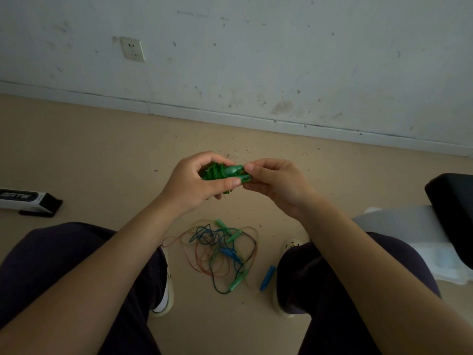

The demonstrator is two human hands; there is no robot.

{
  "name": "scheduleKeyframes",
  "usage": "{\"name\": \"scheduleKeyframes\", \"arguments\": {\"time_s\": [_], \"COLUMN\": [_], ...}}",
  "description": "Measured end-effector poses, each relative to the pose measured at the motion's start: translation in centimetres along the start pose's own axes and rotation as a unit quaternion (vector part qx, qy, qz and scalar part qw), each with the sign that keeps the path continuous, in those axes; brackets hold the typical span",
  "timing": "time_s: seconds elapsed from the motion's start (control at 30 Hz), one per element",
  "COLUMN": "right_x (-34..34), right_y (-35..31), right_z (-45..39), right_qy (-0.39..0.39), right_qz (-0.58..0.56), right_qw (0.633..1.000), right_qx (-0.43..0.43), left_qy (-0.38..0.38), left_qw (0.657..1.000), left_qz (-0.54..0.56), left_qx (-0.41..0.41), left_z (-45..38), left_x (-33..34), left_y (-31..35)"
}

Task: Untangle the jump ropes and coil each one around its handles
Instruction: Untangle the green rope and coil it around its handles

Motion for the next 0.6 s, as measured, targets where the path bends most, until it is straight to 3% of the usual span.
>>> {"name": "scheduleKeyframes", "arguments": {"time_s": [0.33, 0.6], "right_x": [0.2, 0.5], "right_y": [-0.4, -1.7], "right_z": [0.0, 0.5], "right_qy": [0.002, -0.014], "right_qz": [0.013, 0.161], "right_qw": [0.999, 0.981], "right_qx": [-0.029, -0.106], "left_qy": [-0.006, 0.0], "left_qw": [1.0, 0.998], "left_qz": [-0.004, -0.022], "left_qx": [-0.025, -0.059], "left_z": [-0.1, -0.4], "left_x": [0.0, -0.4], "left_y": [-0.5, -1.4]}}
Point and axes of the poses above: each hand's wrist, its own z-axis away from the middle knuckle, its own x-axis out of the palm, y = z × x, the point moved 8 cm from there along -z, towards the middle knuckle, and after that the axes turned 2 degrees about x, right-handed, at the moved point
